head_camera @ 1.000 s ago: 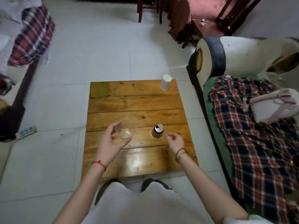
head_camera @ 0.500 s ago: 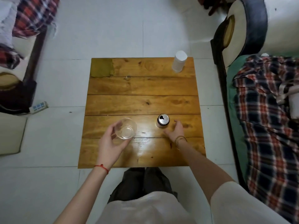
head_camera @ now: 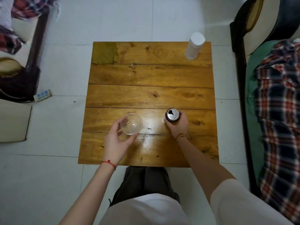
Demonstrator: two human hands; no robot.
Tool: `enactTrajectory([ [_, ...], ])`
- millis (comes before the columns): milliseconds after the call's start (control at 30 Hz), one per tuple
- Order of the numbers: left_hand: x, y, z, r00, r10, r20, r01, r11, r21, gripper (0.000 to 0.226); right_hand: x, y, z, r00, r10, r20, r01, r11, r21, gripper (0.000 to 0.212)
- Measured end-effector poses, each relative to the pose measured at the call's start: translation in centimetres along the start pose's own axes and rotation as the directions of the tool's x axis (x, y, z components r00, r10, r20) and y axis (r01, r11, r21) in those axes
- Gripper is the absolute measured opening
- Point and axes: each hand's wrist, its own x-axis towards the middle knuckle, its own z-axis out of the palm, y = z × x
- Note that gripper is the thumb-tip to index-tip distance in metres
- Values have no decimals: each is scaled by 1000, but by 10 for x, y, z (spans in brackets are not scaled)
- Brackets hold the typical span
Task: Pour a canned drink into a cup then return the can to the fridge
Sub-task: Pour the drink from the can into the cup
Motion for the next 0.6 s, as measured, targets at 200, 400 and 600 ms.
enactTrajectory([
  [200,-1,36,-20,998,59,19,-59,998,-4,66,-17,-51,-50,997,-19,70,12,994,109,61],
  [400,7,94,-49,982,186,43,-186,982,-1,67,-39,-133,-121,967,-246,70,227,951,210,62],
  [600,11,145,-70,948,306,85,-307,952,3,70,-68,-206,-178,881,-471,43,455,869,195,62],
])
